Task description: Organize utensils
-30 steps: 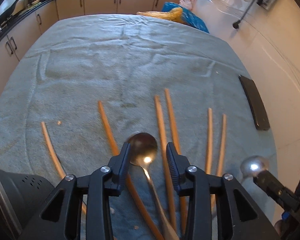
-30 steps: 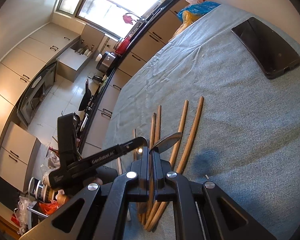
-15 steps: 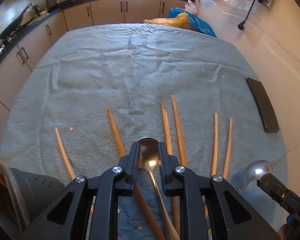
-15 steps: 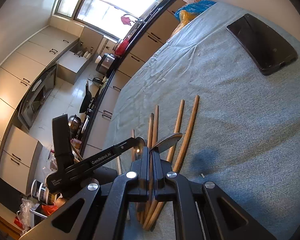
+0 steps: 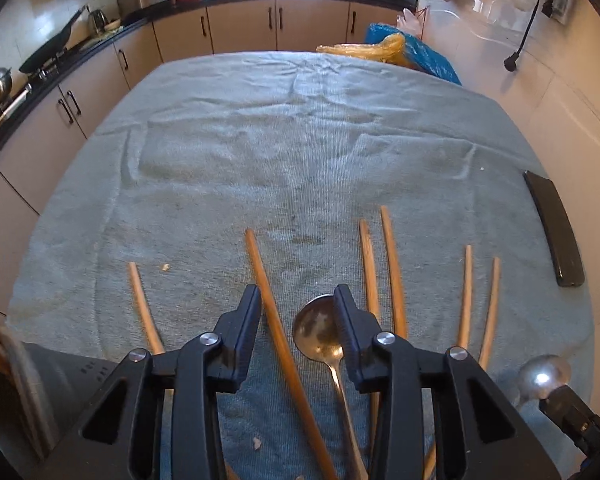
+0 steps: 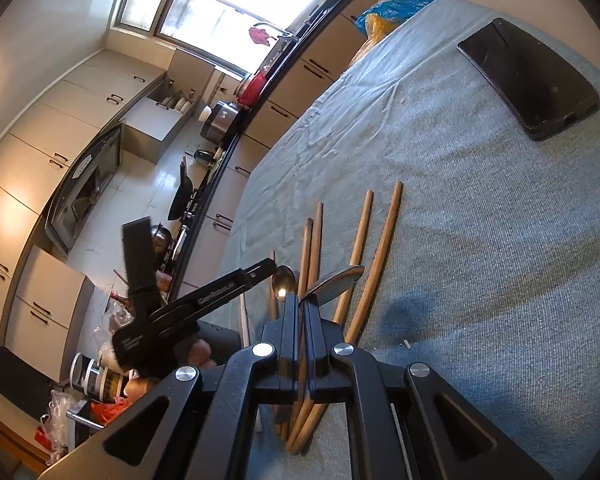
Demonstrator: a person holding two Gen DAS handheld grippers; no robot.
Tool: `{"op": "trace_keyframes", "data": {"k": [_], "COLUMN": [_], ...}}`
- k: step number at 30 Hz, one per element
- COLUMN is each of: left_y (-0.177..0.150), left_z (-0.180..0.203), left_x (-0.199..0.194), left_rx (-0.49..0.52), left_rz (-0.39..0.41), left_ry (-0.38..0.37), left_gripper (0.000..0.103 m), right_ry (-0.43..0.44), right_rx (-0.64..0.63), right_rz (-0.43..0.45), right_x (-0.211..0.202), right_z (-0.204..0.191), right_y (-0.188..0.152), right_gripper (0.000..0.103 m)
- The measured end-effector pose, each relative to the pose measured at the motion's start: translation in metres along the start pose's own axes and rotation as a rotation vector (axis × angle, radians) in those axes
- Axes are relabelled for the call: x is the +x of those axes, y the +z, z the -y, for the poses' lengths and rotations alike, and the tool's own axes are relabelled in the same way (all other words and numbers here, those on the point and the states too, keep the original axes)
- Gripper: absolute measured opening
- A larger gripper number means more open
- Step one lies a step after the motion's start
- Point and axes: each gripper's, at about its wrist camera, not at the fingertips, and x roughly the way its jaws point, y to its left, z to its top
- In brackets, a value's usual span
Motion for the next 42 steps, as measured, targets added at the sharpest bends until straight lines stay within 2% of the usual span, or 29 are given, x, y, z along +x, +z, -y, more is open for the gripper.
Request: {"op": "trace_keyframes", "data": {"k": [3, 5, 7, 13, 16, 19, 22, 33, 39, 42], "left_y": [-0.001, -0.002, -0.004, -0.019, -0.023, -0.024, -0.025, -0.033, -0.033, -0.036], "left_z": [0.005, 0.006, 0.008, 0.017, 0.024, 0.026, 0.027, 0.029, 0.021, 0.019], "left_x": [0.007, 0.009, 0.009, 0.002, 0.001, -0.003, -0.01, -0.041, -0.03, -0.024], "left_rx": [0.015, 0.014, 0.017, 0.041, 0.067, 0.071, 0.077, 0.106, 0.083, 0.073], "left_rz": [-0.005, -0.002, -0.012, -0.028, -0.015, 0.006, 0.018, 0.089, 0.051, 0.032], "left_ry": [-0.015, -0.004, -0.022, -0.058, -0.038, -0.012, -0.027, -0.051, -0.058, -0.072], "left_gripper": [0.036, 0.032, 0.022, 0.019, 0.017, 0.009, 0.004, 0.002, 0.002, 0.002], "right_ry": [0.007, 0.011, 0.014, 0.017, 0.017, 0.017, 0.011, -0.037, -0.101, -0.16], "right_rx": [0.007, 0.011, 0.014, 0.015, 0.013, 0.014, 0.005, -0.059, -0.011, 0.025], "right_rz": [-0.005, -0.009, -0.011, -0.008, -0.007, -0.01, -0.002, 0.049, 0.035, 0.036], "right_x": [-0.001, -0.001, -0.002, -0.004, -0.004, -0.003, -0.005, -0.015, -0.017, -0.022], "right_z": [0.004, 0.005, 0.007, 0.009, 0.009, 0.009, 0.006, -0.012, -0.001, 0.014], "right_y": [-0.001, -0.001, -0.001, 0.0, 0.0, 0.0, -0.002, -0.006, 0.001, 0.01], "right_gripper": [0.004, 0.004, 0.004, 0.004, 0.004, 0.004, 0.004, 0.004, 0.006, 0.007]}}
